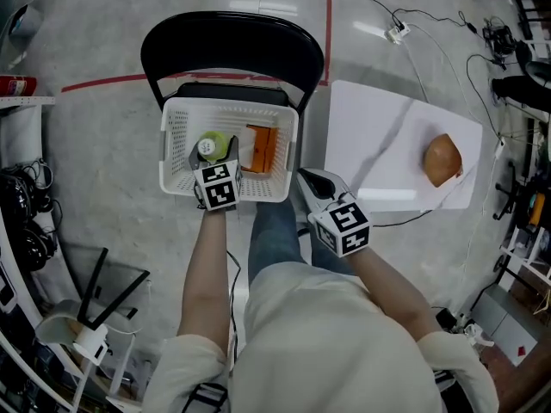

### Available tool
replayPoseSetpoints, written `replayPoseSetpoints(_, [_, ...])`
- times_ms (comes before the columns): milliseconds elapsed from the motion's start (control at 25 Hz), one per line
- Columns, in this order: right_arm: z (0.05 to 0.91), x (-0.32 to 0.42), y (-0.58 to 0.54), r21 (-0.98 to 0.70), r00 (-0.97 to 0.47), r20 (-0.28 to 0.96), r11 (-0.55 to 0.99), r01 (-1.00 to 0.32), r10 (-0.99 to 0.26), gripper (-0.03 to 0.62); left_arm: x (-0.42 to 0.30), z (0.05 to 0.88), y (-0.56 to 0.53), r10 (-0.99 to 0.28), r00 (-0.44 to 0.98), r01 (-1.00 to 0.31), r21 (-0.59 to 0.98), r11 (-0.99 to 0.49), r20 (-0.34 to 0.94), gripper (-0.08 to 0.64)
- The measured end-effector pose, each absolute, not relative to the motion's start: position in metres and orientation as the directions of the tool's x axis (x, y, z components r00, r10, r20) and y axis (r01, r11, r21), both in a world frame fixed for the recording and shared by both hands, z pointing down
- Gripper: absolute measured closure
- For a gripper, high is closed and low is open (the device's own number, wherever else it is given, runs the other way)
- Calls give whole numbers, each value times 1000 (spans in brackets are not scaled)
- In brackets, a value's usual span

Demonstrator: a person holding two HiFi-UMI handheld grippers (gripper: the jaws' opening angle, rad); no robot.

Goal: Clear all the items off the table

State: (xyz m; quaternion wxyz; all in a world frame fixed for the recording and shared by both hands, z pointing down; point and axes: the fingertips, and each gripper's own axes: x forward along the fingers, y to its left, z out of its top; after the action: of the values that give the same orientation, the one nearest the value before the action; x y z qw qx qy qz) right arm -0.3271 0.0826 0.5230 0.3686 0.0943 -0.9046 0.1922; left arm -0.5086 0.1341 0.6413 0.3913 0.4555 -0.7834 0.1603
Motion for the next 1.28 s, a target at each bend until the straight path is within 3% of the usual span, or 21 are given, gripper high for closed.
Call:
replayPoseSetpoints(1160, [601,-327,75,-325,-641,767,867,-377,9,594,-536,782,95,-532,-286,-816,90,572,797,245])
replayPoseSetpoints(1280, [600,-326,76,-326,-643,766,867,-378,7,594,-532,777,90,-557,-268,-825,112,554,787,196])
